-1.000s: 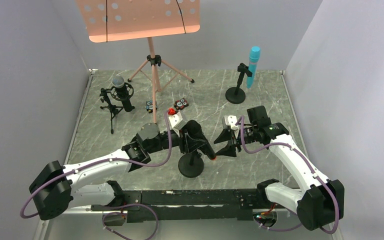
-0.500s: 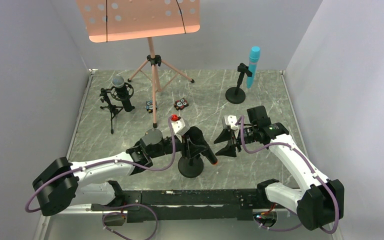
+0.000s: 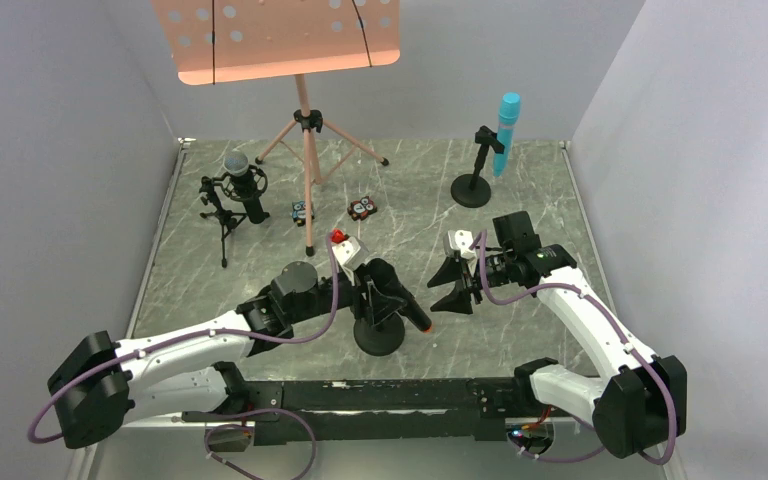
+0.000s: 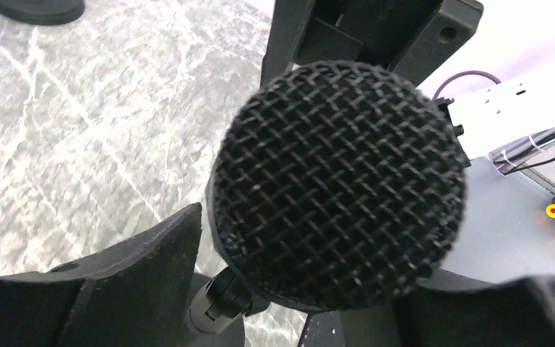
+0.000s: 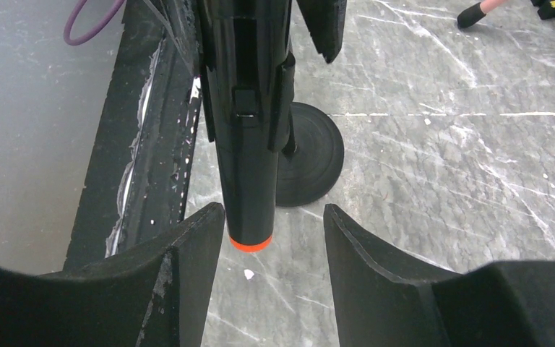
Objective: Attach the microphones to the stand
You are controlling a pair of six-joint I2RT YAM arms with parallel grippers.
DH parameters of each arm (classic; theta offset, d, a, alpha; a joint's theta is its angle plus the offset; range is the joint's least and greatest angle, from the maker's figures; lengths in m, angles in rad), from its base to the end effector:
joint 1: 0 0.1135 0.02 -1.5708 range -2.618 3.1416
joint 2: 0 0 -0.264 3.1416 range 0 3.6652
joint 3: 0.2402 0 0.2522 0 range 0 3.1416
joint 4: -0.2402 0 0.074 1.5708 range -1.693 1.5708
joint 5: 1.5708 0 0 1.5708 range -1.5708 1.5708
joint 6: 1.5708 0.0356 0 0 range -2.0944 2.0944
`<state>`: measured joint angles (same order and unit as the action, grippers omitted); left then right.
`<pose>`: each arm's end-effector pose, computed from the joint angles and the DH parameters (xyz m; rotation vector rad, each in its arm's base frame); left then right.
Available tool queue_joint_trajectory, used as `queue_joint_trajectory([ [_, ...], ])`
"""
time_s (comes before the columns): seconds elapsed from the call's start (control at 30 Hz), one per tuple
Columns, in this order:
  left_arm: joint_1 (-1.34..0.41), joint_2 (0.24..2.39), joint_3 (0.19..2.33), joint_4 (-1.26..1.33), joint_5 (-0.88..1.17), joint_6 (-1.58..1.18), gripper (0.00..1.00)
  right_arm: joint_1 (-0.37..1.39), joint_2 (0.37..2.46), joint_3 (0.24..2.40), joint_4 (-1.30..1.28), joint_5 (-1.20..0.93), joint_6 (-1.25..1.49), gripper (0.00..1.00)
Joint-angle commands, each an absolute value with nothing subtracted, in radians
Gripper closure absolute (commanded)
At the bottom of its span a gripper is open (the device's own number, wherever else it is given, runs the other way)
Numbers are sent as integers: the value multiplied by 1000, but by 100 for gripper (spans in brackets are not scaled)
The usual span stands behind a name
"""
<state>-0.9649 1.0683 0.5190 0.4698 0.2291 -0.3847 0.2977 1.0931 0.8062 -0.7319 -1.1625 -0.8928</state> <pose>0.1308 -0.2031 0.2595 0.6925 1.6566 -1.1905 0.1785 0.0890 0.2611 -1.4729 1.4912 1.1231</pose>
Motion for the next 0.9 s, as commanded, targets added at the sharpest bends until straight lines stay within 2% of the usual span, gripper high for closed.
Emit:
queue_joint_trajectory([
  [0.0, -957, 1031, 470, 161, 155, -388, 29, 290, 1094, 805, -701, -1209, -904, 42],
  [0.1, -957, 977, 477, 150, 177, -372, 21, 288, 1095, 807, -703, -1209, -906, 42],
  [0.27, -958, 870, 471, 117, 212, -334, 14, 287, 1095, 807, -709, -1204, -916, 38],
  [0.47, -958, 678, 450, -10, 146, -281, 12, 308, 1083, 854, -733, -1173, -912, 25],
  [0.57, -956, 561, 421, -60, 57, -287, 1, 358, 1082, 912, -762, -1093, -902, 14],
  [0.7, -953, 421, 363, -75, -60, -333, 1, 438, 1107, 988, -776, -1038, -834, 10],
  [0.87, -953, 329, 314, -88, -133, -409, 1, 530, 1134, 972, -632, -972, -672, 9],
])
